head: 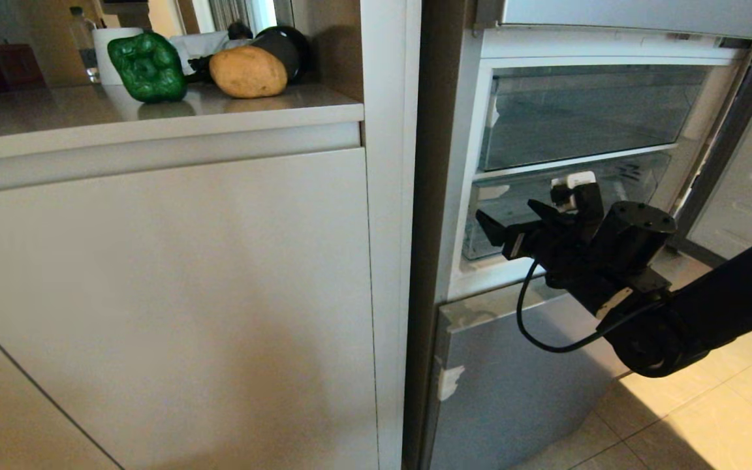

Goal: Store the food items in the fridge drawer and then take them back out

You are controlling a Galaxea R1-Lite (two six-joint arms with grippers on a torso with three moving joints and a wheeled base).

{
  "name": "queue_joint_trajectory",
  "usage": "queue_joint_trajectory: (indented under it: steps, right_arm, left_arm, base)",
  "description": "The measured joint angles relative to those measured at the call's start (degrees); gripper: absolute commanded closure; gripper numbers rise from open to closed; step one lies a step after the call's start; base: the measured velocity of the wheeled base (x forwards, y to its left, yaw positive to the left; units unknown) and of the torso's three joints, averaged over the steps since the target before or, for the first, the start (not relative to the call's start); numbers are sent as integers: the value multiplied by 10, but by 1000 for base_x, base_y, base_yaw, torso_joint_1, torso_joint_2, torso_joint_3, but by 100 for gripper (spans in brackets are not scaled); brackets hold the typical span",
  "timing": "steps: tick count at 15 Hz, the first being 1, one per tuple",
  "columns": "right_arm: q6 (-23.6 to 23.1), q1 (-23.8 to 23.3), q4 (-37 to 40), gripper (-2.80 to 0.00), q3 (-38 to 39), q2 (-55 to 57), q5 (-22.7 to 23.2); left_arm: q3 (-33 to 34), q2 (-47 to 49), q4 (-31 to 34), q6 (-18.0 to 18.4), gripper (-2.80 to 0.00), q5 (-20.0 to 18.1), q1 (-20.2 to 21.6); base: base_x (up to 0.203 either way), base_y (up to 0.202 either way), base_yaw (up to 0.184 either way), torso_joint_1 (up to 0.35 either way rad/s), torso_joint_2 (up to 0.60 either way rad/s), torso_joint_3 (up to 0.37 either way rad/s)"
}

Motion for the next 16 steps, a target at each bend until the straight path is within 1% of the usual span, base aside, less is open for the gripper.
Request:
queue_joint_trajectory:
  steps: [4, 12, 13, 16]
  right_arm:
    - [0, 1, 21, -280, -15, 6, 0]
    - [-2, 2, 25, -280, -62, 39, -2]
    - [-2, 2, 24, 0, -63, 42, -2]
    - [-4, 2, 24, 0, -65, 44, -1]
  left_arm:
    - [0, 0, 0, 0, 0, 0, 0]
    - [0, 0, 0, 0, 0, 0, 0]
    - [0, 0, 0, 0, 0, 0, 0]
    - [0, 0, 0, 0, 0, 0, 0]
  base:
    - [0, 0, 0, 0, 0, 0]
    - [0, 0, 0, 0, 0, 0]
    - [0, 0, 0, 0, 0, 0]
    - [0, 0, 0, 0, 0, 0]
